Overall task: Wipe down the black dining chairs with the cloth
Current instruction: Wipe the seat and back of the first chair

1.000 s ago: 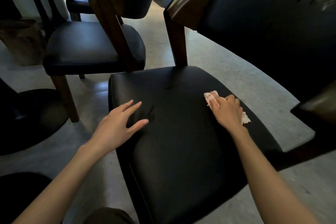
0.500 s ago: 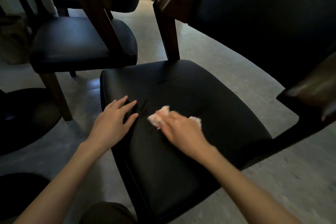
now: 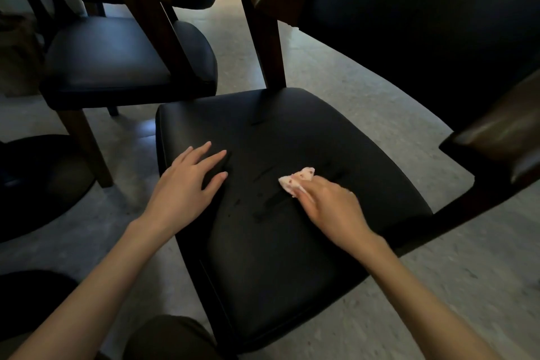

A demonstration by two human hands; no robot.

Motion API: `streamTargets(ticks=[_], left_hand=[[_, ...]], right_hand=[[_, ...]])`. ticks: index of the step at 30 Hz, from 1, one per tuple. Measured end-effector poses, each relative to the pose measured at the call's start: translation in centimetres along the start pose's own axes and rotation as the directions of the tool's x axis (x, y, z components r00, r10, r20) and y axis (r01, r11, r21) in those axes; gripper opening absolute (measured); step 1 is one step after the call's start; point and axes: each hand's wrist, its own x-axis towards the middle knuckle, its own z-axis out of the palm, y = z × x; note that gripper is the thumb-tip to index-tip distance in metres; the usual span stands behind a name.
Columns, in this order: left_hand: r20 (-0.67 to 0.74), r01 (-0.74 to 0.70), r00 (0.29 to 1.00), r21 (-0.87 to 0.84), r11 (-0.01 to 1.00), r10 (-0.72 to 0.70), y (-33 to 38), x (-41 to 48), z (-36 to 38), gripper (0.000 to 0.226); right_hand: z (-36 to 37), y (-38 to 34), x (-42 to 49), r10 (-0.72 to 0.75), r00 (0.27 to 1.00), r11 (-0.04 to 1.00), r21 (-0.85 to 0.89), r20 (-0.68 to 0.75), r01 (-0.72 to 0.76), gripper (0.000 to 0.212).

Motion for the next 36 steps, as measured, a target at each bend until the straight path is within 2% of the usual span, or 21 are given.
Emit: streamTargets(ticks=[2,5,7,9,12,15,17,19,21,22,24,27,29,31,33,36], left_hand=[[0.001,-0.002,1.000,-0.002,1.000,0.002,0.1,0.0,0.1,0.052],[0.005,-0.005,1.000,0.016,1.000,0.005,-0.2,-0.3,0.0,0.052],[0.009,0.009,1.000,0.021,1.000,-0.010,-0.4,-0.4,-0.1,0.052],[0.002,0.028,1.000,0.009,1.000,-0.028,-0.5,-0.5,-0.2,0.053],[-0.015,0.038,0.999,0.002,0.999,-0.038,-0.8,-0.2,-0.5,0.052],[-0.030,0.067,0.997,-0.006,0.998,-0.067,-1.5,0.2,-0.6,0.051],[-0.033,0.081,0.996,0.000,0.997,-0.081,-2.2,0.2,-0.8,0.051],[-0.035,0.078,0.996,0.022,0.997,-0.077,-2.8,0.1,-1.0,0.051],[-0.040,0.069,0.997,0.032,0.997,-0.068,-3.1,-0.1,-1.3,0.052],[-0.049,0.068,0.997,0.028,0.997,-0.067,-3.2,-0.2,-1.4,0.052],[-0.064,0.079,0.995,0.006,0.997,-0.078,-3.2,-0.3,-1.5,0.051],[-0.048,0.102,0.994,-0.013,0.995,-0.103,-3.0,-0.6,-1.3,0.052],[-0.048,0.094,0.994,-0.008,0.996,-0.095,-2.8,-0.6,-1.3,0.052],[-0.063,0.091,0.994,-0.012,0.996,-0.092,-2.7,-0.5,-1.4,0.051],[-0.073,0.091,0.993,-0.013,0.996,-0.091,-2.6,-0.5,-1.5,0.051],[-0.080,0.084,0.993,-0.010,0.996,-0.084,-2.6,-0.7,-1.5,0.051]], right_hand=[[-0.6,2.5,1.4,0.074,0.997,0.993,-0.096,-0.009,-0.075,0.035],[-1.0,6.3,4.2,0.345,0.925,0.934,-0.041,-0.159,-0.356,0.034],[-0.1,6.2,5.2,0.424,0.887,0.902,-0.009,-0.181,-0.433,0.041],[1.0,3.3,5.1,0.378,0.917,0.924,0.001,-0.125,-0.381,0.048],[2.5,-3.6,3.0,0.115,0.993,0.993,-0.032,-0.028,-0.116,0.041],[3.0,-8.0,0.3,-0.157,0.986,0.986,0.064,0.058,0.154,0.037],[1.8,-8.0,-0.2,-0.224,0.972,0.962,0.174,0.069,0.210,0.036],[0.1,-6.1,1.3,-0.128,0.991,0.977,0.171,-0.023,0.130,0.034],[-1.6,-2.9,3.9,0.015,0.984,0.999,0.035,-0.175,-0.009,0.035],[-2.2,-1.2,5.2,0.074,0.977,0.997,-0.016,-0.198,-0.079,0.036],[-2.1,1.7,7.3,0.158,0.982,0.984,-0.065,-0.107,-0.165,0.040],[0.4,4.4,8.5,0.122,0.990,0.981,-0.158,0.068,-0.110,0.050],[1.6,5.0,8.4,0.107,0.991,0.986,-0.137,0.080,-0.096,0.054],[1.8,5.2,8.3,0.120,0.993,0.991,-0.053,0.018,-0.119,0.052],[1.9,5.4,8.2,0.192,0.976,0.981,-0.011,-0.100,-0.194,0.045],[2.1,5.8,8.2,0.275,0.933,0.937,-0.154,-0.231,-0.314,0.037]])
